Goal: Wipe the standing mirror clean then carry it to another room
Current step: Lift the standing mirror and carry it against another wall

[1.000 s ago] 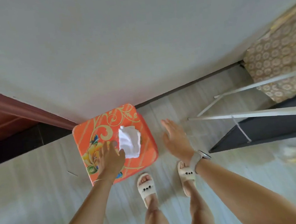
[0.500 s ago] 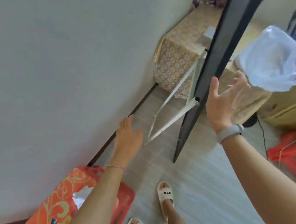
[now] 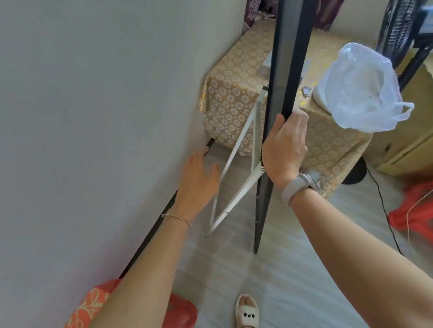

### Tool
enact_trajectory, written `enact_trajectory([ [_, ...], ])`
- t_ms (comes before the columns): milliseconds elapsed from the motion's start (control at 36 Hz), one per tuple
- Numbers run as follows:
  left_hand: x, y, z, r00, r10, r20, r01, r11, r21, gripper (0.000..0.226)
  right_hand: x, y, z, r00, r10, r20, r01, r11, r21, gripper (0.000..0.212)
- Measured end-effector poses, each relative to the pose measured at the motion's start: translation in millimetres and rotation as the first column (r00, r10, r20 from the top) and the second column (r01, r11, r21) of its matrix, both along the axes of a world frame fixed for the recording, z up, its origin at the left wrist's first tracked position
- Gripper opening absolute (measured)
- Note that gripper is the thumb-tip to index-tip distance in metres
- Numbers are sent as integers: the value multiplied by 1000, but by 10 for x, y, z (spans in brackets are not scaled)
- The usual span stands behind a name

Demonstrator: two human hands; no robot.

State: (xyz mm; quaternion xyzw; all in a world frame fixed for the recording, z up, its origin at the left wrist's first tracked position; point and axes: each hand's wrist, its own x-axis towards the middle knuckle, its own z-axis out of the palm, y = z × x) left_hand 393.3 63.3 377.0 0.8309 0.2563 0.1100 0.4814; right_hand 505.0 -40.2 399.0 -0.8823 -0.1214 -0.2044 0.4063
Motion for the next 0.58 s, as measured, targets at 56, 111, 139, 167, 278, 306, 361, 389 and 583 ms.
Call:
enact_trajectory([
  [56,140,0,31,1000,0,10,0,1000,11,47,79,-97,45,999,-33,-24,34,999,41,34],
  [111,297,-9,85,1000,-9,23,8,999,48,42,176,-202,97,995,-88,-50,92,992,85,34],
  [139,381,-17,121,999,-14,36,12,998,59,41,237,-254,119,991,-119,-56,125,986,111,35],
  [167,470,-27,157,999,-16,52,13,998,58,40,303,-302,142,987,-149,-61,156,977,142,36],
  [278,896,-52,285,999,5,37,-5,1000,-6,43,661,-478,245,970,-213,-118,237,937,257,39],
  [306,1022,-53,307,1000,14,23,-13,1000,-19,44,751,-525,265,969,-216,-119,240,934,264,38],
  [361,1288,-40,346,1000,13,13,-13,998,-58,44,880,-612,287,974,-208,-87,223,945,239,38],
  [389,1420,-29,369,1000,13,13,-12,996,-90,44,923,-639,299,976,-204,-78,217,950,223,37],
  [583,2131,28,455,999,16,50,-3,969,-248,45,1369,-668,465,962,-247,-119,272,920,283,27],
])
